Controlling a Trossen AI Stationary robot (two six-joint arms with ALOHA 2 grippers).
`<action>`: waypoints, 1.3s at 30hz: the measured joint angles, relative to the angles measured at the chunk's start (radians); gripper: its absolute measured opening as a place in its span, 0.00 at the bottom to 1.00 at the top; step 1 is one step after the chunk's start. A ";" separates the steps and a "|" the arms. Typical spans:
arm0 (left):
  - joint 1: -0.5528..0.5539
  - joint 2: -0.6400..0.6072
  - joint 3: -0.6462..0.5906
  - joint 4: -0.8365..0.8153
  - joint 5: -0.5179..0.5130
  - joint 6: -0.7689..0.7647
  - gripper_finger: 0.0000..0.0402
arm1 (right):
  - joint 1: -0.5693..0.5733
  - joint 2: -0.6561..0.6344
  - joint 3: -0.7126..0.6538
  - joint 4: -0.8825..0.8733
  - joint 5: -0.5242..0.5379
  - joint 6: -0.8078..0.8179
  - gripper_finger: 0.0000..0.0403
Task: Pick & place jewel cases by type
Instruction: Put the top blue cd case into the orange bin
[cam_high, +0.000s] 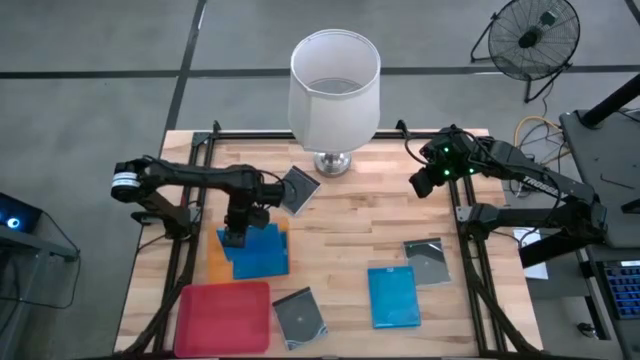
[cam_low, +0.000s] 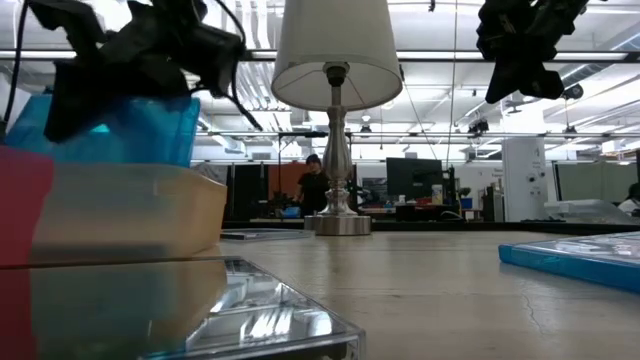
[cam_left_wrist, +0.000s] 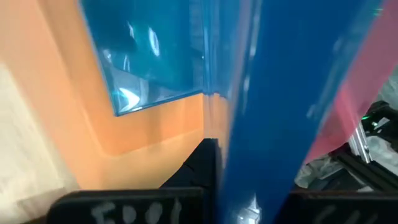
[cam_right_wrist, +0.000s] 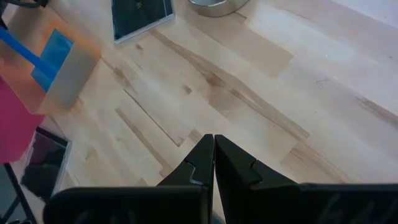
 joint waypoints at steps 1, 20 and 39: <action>0.000 0.000 -0.011 0.007 0.004 0.003 0.00 | 0.000 0.000 0.000 0.000 0.000 0.000 0.02; -0.077 0.017 -0.036 0.138 0.082 0.026 0.00 | 0.000 0.005 -0.001 0.002 0.007 0.008 0.02; -0.115 0.179 0.019 0.192 0.076 0.058 0.06 | 0.000 0.005 -0.001 0.007 0.010 0.031 0.02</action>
